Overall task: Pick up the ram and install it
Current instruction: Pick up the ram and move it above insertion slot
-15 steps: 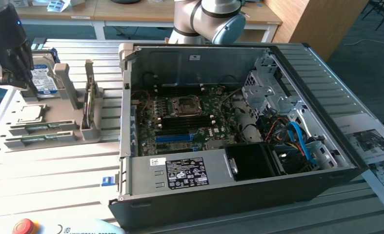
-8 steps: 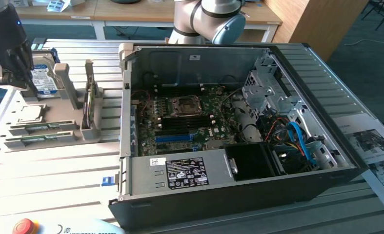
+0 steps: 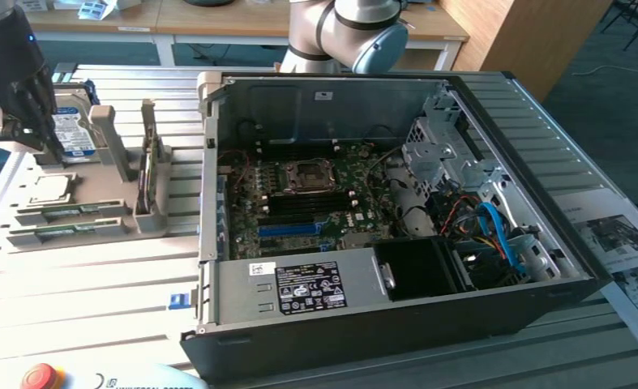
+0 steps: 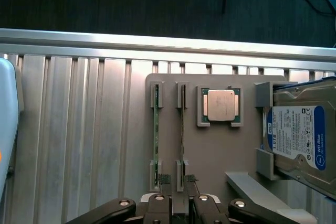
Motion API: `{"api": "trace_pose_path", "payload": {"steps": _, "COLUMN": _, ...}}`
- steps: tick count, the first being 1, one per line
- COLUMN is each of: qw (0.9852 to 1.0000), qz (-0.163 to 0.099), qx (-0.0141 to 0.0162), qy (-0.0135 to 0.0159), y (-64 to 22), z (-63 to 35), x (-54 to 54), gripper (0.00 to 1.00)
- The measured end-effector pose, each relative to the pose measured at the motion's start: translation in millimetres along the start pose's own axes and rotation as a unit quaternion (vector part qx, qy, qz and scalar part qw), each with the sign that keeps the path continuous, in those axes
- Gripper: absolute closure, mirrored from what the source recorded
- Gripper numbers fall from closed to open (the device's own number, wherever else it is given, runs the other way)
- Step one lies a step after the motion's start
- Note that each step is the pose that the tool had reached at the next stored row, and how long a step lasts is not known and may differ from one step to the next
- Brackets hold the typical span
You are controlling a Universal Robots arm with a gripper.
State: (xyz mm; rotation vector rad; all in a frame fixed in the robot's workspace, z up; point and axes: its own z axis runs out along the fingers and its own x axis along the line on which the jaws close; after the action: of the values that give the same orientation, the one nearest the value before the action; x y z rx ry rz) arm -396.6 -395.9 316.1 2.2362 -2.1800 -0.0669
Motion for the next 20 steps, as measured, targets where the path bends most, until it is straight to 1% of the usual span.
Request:
{"api": "trace_pose_path", "payload": {"steps": 1, "qw": 1.0000, "qz": 0.000, "qx": 0.0000, "qy": 0.0000, "y": 0.0, "z": 0.0, "x": 0.0, "gripper": 0.76}}
{"api": "trace_pose_path", "payload": {"steps": 11, "qw": 1.0000, "qz": 0.000, "qx": 0.0000, "qy": 0.0000, "y": 0.0, "z": 0.0, "x": 0.0, "gripper": 0.76}}
{"api": "trace_pose_path", "payload": {"steps": 13, "qw": 1.0000, "qz": 0.000, "qx": 0.0000, "qy": 0.0000, "y": 0.0, "z": 0.0, "x": 0.0, "gripper": 0.75}}
{"api": "trace_pose_path", "payload": {"steps": 14, "qw": 1.0000, "qz": 0.000, "qx": 0.0000, "qy": 0.0000, "y": 0.0, "z": 0.0, "x": 0.0, "gripper": 0.69}}
{"api": "trace_pose_path", "payload": {"steps": 17, "qw": 1.0000, "qz": 0.000, "qx": 0.0000, "qy": 0.0000, "y": 0.0, "z": 0.1, "x": 0.0, "gripper": 0.69}}
{"api": "trace_pose_path", "payload": {"steps": 20, "qw": 1.0000, "qz": 0.000, "qx": 0.0001, "qy": -0.0001, "y": -0.2, "z": 4.2, "x": 0.1, "gripper": 0.69}}
